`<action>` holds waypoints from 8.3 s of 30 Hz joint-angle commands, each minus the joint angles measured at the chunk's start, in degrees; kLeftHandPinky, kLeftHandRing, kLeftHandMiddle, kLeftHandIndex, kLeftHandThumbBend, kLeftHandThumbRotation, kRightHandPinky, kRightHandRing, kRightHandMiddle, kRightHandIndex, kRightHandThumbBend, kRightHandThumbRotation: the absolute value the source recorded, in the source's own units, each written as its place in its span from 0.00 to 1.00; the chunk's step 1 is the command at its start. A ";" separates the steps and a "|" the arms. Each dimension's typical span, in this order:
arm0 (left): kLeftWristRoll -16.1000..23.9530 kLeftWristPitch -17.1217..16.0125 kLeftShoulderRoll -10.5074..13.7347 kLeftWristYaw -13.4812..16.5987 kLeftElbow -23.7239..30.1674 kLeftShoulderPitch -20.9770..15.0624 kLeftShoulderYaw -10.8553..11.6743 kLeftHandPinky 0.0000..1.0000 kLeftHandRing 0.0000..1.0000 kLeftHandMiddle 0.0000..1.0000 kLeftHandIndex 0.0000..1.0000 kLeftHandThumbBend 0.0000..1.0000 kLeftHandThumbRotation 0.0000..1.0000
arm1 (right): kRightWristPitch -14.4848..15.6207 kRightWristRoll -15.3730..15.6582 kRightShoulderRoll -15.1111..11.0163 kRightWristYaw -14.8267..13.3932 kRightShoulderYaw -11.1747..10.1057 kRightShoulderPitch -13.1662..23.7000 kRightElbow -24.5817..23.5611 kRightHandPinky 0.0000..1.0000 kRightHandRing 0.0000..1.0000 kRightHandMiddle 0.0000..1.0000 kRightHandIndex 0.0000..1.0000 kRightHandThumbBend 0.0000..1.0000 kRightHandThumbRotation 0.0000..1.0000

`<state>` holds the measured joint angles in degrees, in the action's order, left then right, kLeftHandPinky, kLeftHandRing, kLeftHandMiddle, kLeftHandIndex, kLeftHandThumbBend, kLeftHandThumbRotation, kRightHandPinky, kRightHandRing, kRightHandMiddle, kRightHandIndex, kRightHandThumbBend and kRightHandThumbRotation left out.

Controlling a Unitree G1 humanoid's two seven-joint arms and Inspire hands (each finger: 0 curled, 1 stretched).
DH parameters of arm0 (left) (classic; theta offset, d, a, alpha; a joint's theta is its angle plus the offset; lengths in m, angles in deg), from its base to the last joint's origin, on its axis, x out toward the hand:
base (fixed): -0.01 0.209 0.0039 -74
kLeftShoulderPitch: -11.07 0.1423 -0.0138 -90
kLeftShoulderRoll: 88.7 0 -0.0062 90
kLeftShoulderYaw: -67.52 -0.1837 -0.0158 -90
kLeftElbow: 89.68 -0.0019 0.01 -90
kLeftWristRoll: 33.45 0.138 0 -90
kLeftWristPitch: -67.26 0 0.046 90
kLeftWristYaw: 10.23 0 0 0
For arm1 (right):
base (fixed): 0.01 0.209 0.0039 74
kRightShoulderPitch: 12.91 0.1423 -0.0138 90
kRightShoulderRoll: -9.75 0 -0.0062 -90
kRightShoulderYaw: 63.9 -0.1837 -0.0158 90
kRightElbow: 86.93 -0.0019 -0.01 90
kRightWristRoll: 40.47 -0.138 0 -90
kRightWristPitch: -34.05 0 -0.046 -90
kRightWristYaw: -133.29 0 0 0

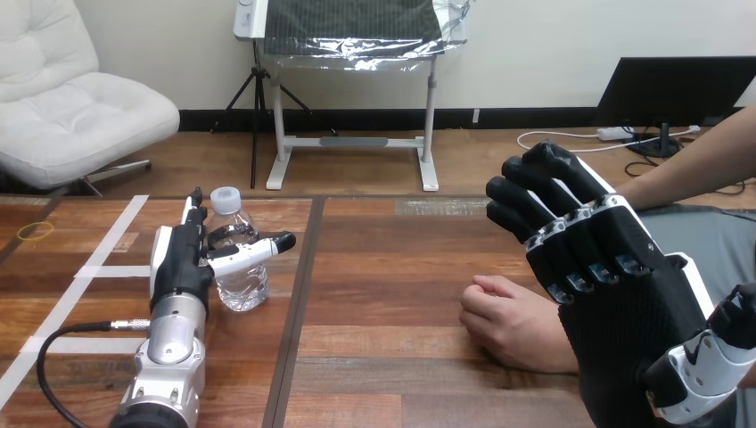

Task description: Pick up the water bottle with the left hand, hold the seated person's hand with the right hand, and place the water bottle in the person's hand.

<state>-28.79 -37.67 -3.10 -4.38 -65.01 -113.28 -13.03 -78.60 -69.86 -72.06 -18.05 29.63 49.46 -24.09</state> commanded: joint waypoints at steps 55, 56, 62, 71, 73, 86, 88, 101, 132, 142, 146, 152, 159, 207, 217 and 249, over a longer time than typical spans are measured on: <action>1.47 10.22 -1.83 9.22 1.67 -8.35 -4.19 0.39 0.49 0.53 0.60 0.78 0.00 | 0.16 -1.95 -1.44 0.07 -0.65 1.24 -3.64 0.88 0.87 0.87 0.85 0.83 1.00; 1.45 9.88 -1.83 9.19 1.74 -8.27 -4.22 0.39 0.48 0.53 0.60 0.78 0.00 | 0.18 -2.00 -1.46 0.10 -0.65 1.23 -3.65 0.88 0.87 0.87 0.85 0.83 1.00; 1.05 8.86 -1.91 8.96 1.92 -8.01 -4.03 0.36 0.43 0.50 0.54 0.73 0.00 | 0.37 -2.15 -1.56 0.09 -0.67 1.13 -3.80 0.88 0.87 0.87 0.86 0.83 1.00; 1.27 8.44 -1.89 8.76 2.87 -7.62 -4.35 0.31 0.37 0.44 0.46 0.66 0.00 | 0.06 -2.12 -1.48 0.32 -0.81 1.43 -3.40 0.88 0.87 0.87 0.86 0.83 1.00; 1.32 8.39 -1.89 8.74 3.16 -7.48 -4.43 0.31 0.36 0.43 0.45 0.66 0.00 | 0.09 -2.13 -1.44 0.29 -0.80 1.41 -3.39 0.88 0.87 0.87 0.86 0.83 1.00; 1.47 5.12 -2.47 8.76 10.22 -3.46 -4.79 0.31 0.36 0.42 0.44 0.67 0.00 | -0.06 -1.21 -1.21 0.21 -0.88 1.81 -1.99 0.92 0.88 0.88 0.87 0.83 1.00; 1.55 4.38 -2.62 8.72 11.90 -2.49 -4.87 0.30 0.36 0.42 0.45 0.68 0.00 | -0.23 -0.63 -1.08 -0.02 -1.00 1.95 -1.72 0.92 0.88 0.88 0.87 0.82 1.00; 4.18 -0.56 -4.40 9.75 33.07 8.64 -6.60 0.29 0.35 0.41 0.44 0.68 0.00 | -1.67 5.92 -1.82 -2.26 -4.22 5.08 2.05 0.95 0.89 0.88 0.86 0.75 1.00; 9.86 -3.84 -3.31 4.77 70.88 26.07 -9.77 0.24 0.30 0.36 0.41 0.66 0.00 | -5.20 26.18 -16.39 -7.70 -15.59 20.95 16.85 0.76 0.80 0.80 0.80 0.74 0.84; 8.70 -3.57 -1.79 1.80 75.54 27.43 -9.32 0.23 0.30 0.36 0.40 0.67 0.00 | -4.49 30.27 -21.76 -8.22 -16.16 25.33 21.61 0.70 0.78 0.81 0.82 0.79 0.74; 8.12 -3.26 -1.10 0.22 77.53 27.88 -9.08 0.23 0.30 0.36 0.40 0.67 0.00 | -3.28 31.31 -23.52 -8.26 -16.20 26.91 22.44 0.68 0.79 0.82 0.82 0.81 0.72; 7.65 -2.68 -0.28 -1.62 79.76 28.21 -8.55 0.23 0.30 0.36 0.39 0.67 0.00 | -1.02 32.56 -25.34 -8.69 -16.24 28.59 22.58 0.67 0.79 0.83 0.83 0.86 0.69; 7.82 -3.06 0.94 -3.30 81.35 27.93 -7.76 0.23 0.28 0.34 0.38 0.68 0.00 | -0.66 33.15 -26.89 -9.00 -16.35 30.84 24.32 0.64 0.79 0.83 0.84 0.90 0.66; 7.09 -2.97 2.88 -7.73 83.41 18.27 -6.11 0.22 0.28 0.33 0.34 0.75 0.00 | -2.13 44.65 -34.94 -9.98 -13.09 39.86 32.50 0.74 0.86 0.87 0.86 0.93 0.56; 6.09 -4.08 2.13 -7.66 81.68 17.19 -6.04 0.22 0.28 0.33 0.35 0.73 0.00 | -2.14 48.93 -36.08 -9.51 -11.16 41.53 35.94 0.83 0.87 0.86 0.85 0.97 0.51; 4.46 -5.96 1.39 -8.53 79.60 16.65 -5.66 0.21 0.27 0.34 0.36 0.66 0.00 | -3.84 51.03 -38.81 -5.05 -3.97 47.61 55.53 0.95 0.92 0.91 0.90 1.00 0.63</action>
<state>-23.91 -43.59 -2.21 -13.07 13.79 -94.81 -19.32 -80.98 -19.56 -109.64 -22.33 24.04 93.18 28.39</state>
